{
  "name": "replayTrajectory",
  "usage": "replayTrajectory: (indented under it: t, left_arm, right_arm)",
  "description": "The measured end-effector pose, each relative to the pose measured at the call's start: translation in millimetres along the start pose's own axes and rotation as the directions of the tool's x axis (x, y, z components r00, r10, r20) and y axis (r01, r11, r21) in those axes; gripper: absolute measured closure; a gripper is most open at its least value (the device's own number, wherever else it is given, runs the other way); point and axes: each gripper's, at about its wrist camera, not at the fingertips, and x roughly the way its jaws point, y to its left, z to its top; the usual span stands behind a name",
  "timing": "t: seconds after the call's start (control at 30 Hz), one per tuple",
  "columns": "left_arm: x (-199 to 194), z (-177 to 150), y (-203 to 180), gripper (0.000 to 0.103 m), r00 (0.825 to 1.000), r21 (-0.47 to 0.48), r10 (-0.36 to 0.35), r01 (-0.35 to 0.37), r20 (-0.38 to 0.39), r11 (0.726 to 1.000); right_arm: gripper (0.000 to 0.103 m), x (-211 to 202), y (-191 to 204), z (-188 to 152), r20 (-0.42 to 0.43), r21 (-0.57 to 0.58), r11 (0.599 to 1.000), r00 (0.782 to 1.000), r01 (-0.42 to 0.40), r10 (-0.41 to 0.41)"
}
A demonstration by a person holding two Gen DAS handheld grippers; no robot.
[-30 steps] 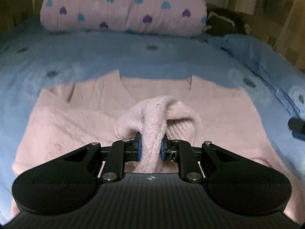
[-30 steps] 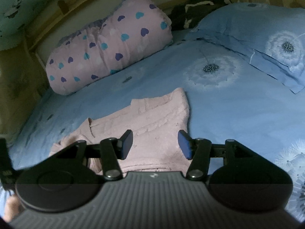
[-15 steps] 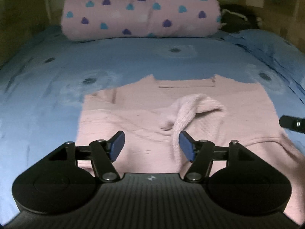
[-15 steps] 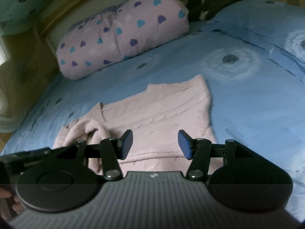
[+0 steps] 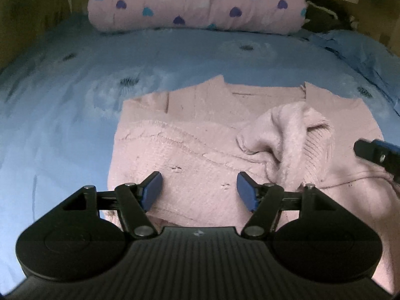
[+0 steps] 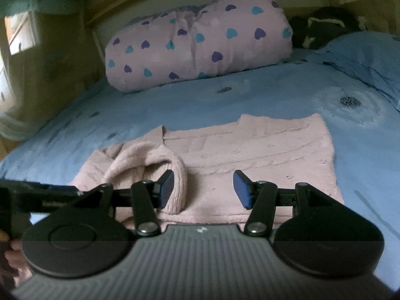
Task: Fold small clothes
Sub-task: 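Move the right gripper to the cardigan side edge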
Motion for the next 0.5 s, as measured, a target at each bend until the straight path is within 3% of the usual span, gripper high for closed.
replayTrajectory:
  t: [0.27, 0.5]
  left_arm:
    - [4.9, 5.4, 12.7, 0.031, 1.0, -0.073, -0.023, 0.023, -0.012, 0.997]
    - [4.1, 6.8, 11.7, 0.031, 0.999, -0.086, -0.031, 0.029, -0.019, 0.996]
  right_arm:
    - [0.042, 9.4, 10.6, -3.3, -0.036, -0.054, 0.995, 0.996, -0.079, 0.077]
    - [0.042, 25.1, 19.0, -0.9, -0.072, -0.104, 0.993, 0.996, -0.063, 0.056]
